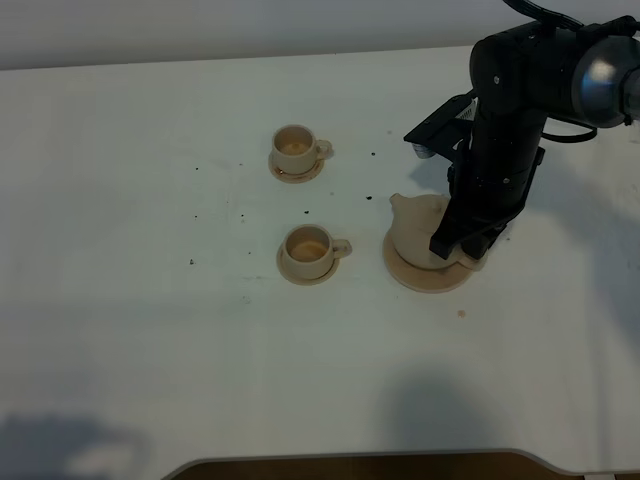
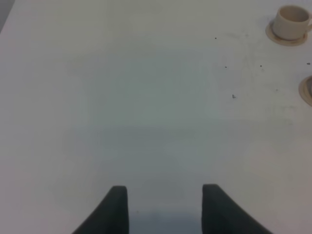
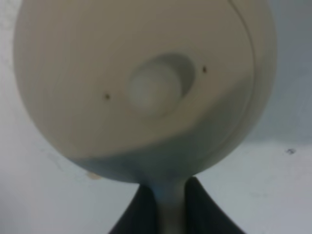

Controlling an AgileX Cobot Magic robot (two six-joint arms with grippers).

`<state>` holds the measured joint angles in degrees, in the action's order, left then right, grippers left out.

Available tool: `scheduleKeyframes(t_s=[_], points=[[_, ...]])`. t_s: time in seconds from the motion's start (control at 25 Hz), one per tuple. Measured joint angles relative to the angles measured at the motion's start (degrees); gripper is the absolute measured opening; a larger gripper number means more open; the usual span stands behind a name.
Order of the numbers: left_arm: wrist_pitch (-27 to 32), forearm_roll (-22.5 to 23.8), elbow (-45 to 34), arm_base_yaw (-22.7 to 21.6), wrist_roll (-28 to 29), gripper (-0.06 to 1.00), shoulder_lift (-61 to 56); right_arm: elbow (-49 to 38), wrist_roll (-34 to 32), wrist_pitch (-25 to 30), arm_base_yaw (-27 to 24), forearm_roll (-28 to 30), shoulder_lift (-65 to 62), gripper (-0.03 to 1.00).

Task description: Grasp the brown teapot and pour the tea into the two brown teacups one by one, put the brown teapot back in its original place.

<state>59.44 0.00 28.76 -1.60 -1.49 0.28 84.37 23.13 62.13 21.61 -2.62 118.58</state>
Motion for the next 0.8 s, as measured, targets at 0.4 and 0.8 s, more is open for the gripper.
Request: scheduleKeyframes(t_s=[0.4, 0.8], points=[[0.0, 0.0, 0.0, 0.0, 0.0, 0.37, 0.0, 0.0, -0.5, 0.7, 0.2, -1.4, 0.0, 0.27], [0.0, 0.0, 0.0, 0.0, 0.0, 0.37, 0.0, 0.0, -0.7, 3.0, 0.3, -0.7, 0.0, 0.33]])
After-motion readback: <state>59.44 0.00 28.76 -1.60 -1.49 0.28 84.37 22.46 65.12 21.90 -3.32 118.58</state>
